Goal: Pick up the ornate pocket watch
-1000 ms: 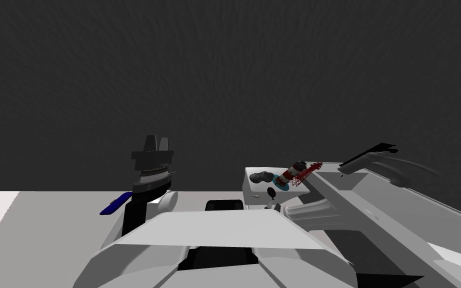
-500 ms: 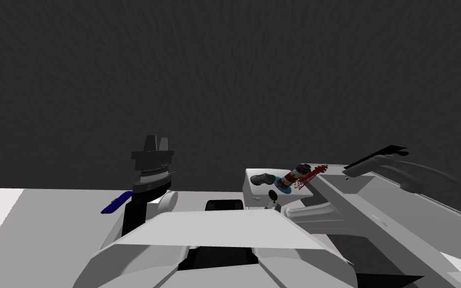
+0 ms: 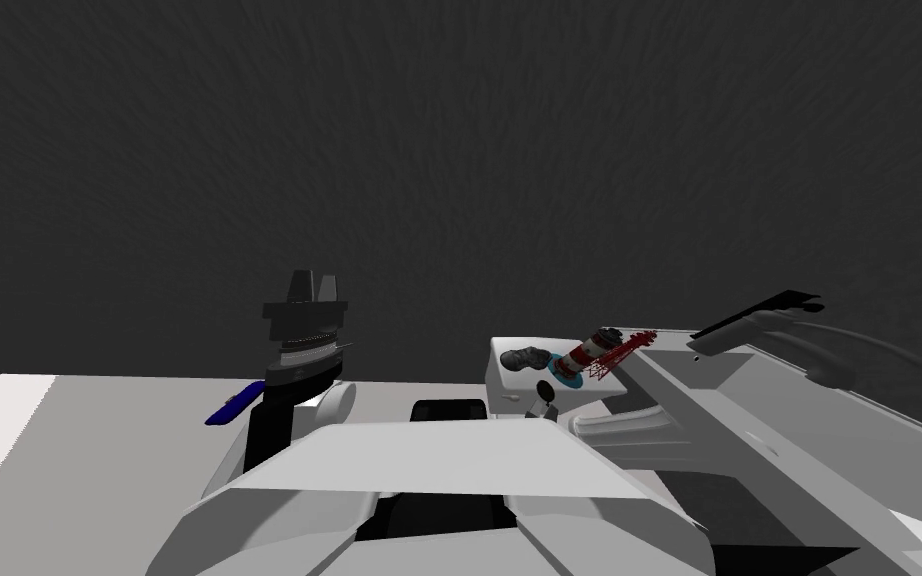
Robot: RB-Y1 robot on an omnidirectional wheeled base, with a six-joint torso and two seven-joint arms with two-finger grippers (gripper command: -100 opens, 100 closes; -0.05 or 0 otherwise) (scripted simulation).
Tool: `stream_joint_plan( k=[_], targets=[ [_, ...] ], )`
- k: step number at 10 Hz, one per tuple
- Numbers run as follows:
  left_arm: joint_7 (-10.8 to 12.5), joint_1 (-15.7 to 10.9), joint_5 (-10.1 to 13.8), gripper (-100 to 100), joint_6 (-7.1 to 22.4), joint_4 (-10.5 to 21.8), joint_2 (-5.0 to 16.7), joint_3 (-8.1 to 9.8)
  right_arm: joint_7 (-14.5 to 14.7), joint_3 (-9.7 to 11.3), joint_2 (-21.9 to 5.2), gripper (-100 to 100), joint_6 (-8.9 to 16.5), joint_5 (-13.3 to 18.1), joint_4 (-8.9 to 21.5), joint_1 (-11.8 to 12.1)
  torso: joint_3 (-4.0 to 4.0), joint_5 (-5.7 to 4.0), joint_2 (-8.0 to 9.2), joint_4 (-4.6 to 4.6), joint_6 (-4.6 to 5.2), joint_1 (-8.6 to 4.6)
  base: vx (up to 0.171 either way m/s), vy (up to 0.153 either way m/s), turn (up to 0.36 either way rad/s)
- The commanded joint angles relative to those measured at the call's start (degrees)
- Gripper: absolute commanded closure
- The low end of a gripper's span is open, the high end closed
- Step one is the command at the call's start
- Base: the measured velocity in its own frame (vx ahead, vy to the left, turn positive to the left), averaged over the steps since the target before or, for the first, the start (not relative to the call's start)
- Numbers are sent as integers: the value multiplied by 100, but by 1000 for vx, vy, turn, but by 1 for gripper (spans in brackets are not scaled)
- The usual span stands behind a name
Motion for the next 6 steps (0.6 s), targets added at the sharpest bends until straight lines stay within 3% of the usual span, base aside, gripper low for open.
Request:
stream_joint_plan(
  k=[1,6],
  targets=[
    [0,0,0,0,0,0,0,0,87,16,-13,-100,1,17,-111,38,0,0,0,0,0,0,-4,2,13],
    [0,0,0,0,0,0,0,0,87,16,-13,-100,1,17,-111,38,-1,0,-2,0,0,-1,4,-2,-12]
  ],
)
